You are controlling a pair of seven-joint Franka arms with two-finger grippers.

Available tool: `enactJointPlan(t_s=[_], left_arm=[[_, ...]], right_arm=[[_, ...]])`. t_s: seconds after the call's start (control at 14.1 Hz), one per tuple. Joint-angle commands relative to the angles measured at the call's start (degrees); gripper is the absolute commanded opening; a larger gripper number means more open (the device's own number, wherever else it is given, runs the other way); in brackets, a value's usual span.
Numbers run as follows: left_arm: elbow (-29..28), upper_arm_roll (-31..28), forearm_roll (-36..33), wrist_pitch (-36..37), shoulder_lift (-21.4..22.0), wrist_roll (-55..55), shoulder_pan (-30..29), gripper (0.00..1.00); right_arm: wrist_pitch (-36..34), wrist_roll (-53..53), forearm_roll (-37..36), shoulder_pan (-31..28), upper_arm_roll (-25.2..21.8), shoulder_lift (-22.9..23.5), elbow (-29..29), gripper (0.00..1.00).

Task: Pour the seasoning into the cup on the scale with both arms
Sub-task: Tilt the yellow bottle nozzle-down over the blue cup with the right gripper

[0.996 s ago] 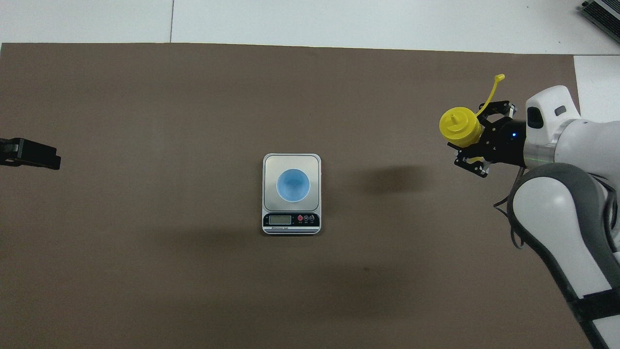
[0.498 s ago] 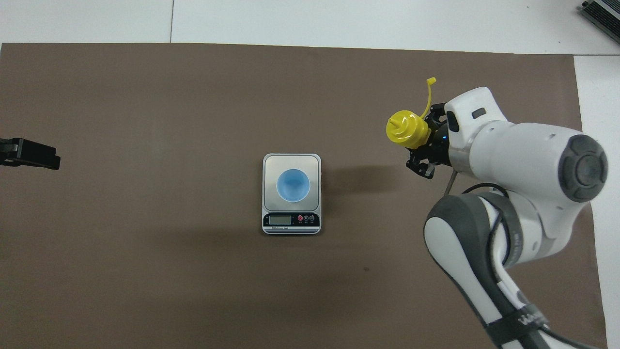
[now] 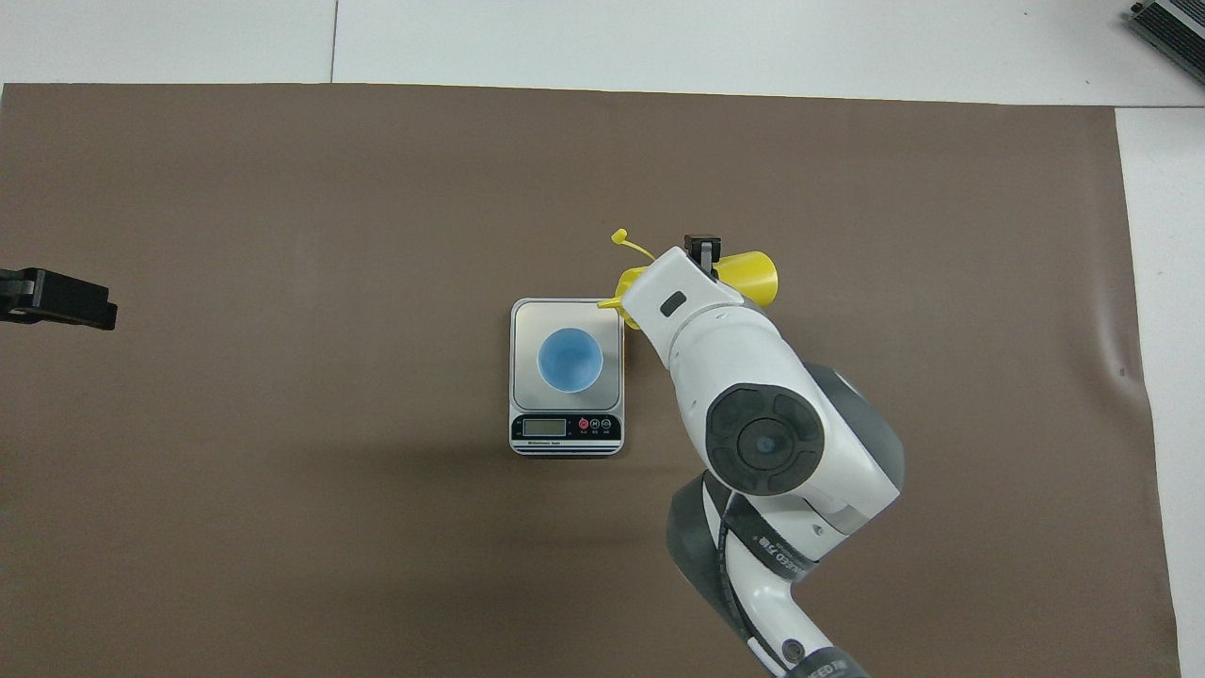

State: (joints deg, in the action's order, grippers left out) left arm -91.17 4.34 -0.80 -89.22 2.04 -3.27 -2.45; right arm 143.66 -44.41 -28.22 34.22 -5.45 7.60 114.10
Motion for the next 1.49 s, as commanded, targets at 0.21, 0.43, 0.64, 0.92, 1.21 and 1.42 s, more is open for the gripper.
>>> enactJointPlan(t_s=[0.21,0.43,0.64,0.92,1.21,1.42], left_arm=[[0.02,0.41,-0.61,0.89,0.16,-0.16,-0.54,1.0],[0.02,0.4,-0.61,0.89,0.16,-0.16,-0.54,1.0],[0.02,0.49,-0.61,0.89,0.16,-0.16,-0.54,1.0],[0.02,0.49,-0.61,0.89,0.16,-0.16,-0.54,1.0],[0.02,0.4,-0.61,0.89,0.16,-0.16,-0.54,1.0],[0.02,0.49,-0.61,0.89,0.16,-0.16,-0.54,1.0]], right_arm=[[-4.17,0.82,-15.79,2.61,-0.26,0.75,-1.25,0.0],[-5.58,0.73,-22.48,2.43,-0.26,0.93,-0.98,0.0],[-7.51,0.82,-30.91,2.52,-0.18,1.37,-1.07,0.0],[-14.43,6.43,-35.4,6.12,-0.18,4.09,-3.61,0.0],[-24.64,13.37,-40.93,12.45,-0.26,9.8,-8.28,0.0],[-26.58,14.09,-41.74,13.06,-0.26,10.24,-8.28,0.0]])
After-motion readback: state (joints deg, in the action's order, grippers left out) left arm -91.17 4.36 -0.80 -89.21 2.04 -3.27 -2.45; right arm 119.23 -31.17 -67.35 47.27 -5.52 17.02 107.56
